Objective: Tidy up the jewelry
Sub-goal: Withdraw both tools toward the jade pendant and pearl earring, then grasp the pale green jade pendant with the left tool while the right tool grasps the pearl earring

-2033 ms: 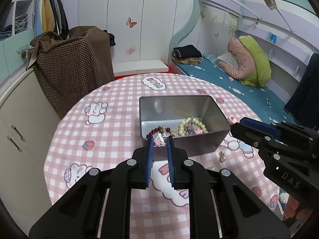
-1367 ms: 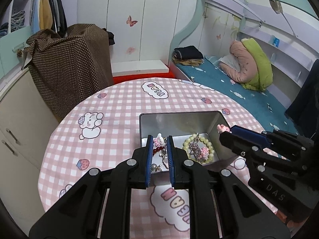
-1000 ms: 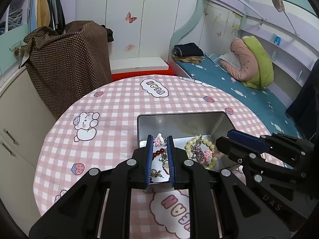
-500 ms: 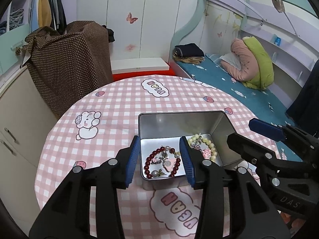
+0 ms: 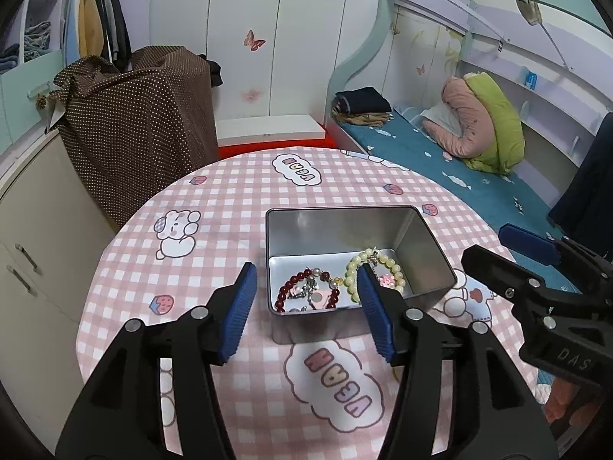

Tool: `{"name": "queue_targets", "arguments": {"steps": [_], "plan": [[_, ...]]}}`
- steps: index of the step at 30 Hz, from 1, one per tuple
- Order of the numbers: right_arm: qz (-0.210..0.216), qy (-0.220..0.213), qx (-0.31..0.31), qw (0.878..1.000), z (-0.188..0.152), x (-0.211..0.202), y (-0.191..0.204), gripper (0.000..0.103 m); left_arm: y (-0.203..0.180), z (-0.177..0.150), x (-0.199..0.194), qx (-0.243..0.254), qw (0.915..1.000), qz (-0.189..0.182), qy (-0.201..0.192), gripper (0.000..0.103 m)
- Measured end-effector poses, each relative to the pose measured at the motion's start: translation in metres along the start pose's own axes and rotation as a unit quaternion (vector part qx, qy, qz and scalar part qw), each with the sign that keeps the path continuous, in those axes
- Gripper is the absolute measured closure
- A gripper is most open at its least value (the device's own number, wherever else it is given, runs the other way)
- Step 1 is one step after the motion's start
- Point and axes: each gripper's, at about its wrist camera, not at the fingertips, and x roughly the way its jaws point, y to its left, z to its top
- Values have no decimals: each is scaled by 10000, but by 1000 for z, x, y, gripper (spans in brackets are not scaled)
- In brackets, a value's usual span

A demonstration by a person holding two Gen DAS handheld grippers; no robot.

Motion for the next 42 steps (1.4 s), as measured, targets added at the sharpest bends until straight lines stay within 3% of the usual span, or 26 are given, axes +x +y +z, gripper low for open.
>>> {"name": "queue_targets", "arguments": {"steps": [10, 18, 35, 40, 42], "plan": [[-210, 110, 260, 9994, -17, -8, -17, 31, -7, -20, -18, 53, 9999, -47, 111, 38], [-477, 424, 444, 9970, -33, 0, -30, 17, -28, -43, -14, 178, 9985, -287, 427, 37], [-849, 860, 708, 9901, -73, 3, -62, 15, -74, -68, 31, 462, 9913, -621, 1060, 37], [-727, 825, 629, 9919, -73, 2, -61, 15, -81, -74, 44, 589, 9900, -561, 1149, 67], [-671, 841, 586, 9925, -74, 4, -59, 15, -85, -76, 44, 756, 9901, -491, 1071, 74]]}}
